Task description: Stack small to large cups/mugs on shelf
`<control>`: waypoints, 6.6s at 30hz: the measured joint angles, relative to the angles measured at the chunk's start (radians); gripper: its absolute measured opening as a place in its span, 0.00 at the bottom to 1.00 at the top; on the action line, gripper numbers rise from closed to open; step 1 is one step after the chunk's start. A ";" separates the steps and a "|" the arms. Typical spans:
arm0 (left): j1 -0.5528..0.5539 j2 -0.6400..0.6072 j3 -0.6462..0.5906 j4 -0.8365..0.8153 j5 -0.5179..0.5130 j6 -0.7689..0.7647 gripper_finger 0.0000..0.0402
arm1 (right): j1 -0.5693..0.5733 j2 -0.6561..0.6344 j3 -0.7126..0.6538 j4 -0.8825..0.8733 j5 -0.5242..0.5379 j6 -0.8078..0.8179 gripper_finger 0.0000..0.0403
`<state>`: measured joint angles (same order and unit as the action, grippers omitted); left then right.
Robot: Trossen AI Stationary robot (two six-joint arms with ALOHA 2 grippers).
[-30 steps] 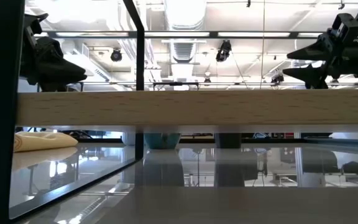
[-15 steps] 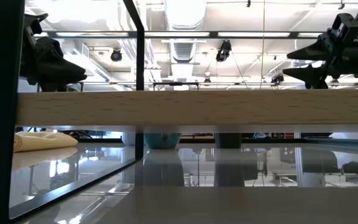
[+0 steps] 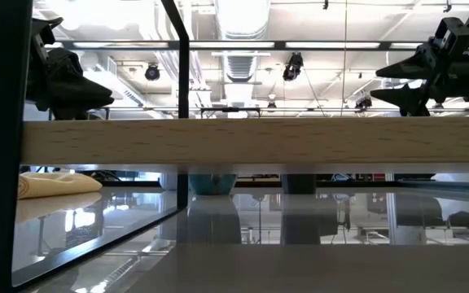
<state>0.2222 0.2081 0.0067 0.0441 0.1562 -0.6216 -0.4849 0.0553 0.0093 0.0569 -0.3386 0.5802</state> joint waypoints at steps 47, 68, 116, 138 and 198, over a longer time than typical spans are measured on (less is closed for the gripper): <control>0.000 0.000 0.000 0.000 0.000 0.000 0.11 | 0.000 0.000 0.000 0.000 0.000 0.000 0.45; 0.000 -0.001 0.000 0.000 0.000 0.000 0.11 | 0.000 0.001 0.000 0.015 0.004 0.241 0.45; 0.000 -0.001 0.000 0.000 0.000 0.000 0.11 | -0.004 1.041 0.965 -0.722 0.312 0.168 0.45; 0.000 0.000 0.000 0.000 0.000 0.000 0.11 | 0.140 1.541 1.295 -1.004 0.375 0.005 0.45; 0.000 0.000 0.000 0.000 0.000 0.000 0.11 | 1.074 1.297 1.290 -1.499 0.426 0.601 0.02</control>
<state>0.2222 0.2077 0.0067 0.0437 0.1558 -0.6216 0.5894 1.3523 1.2995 -1.4421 0.0874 1.1808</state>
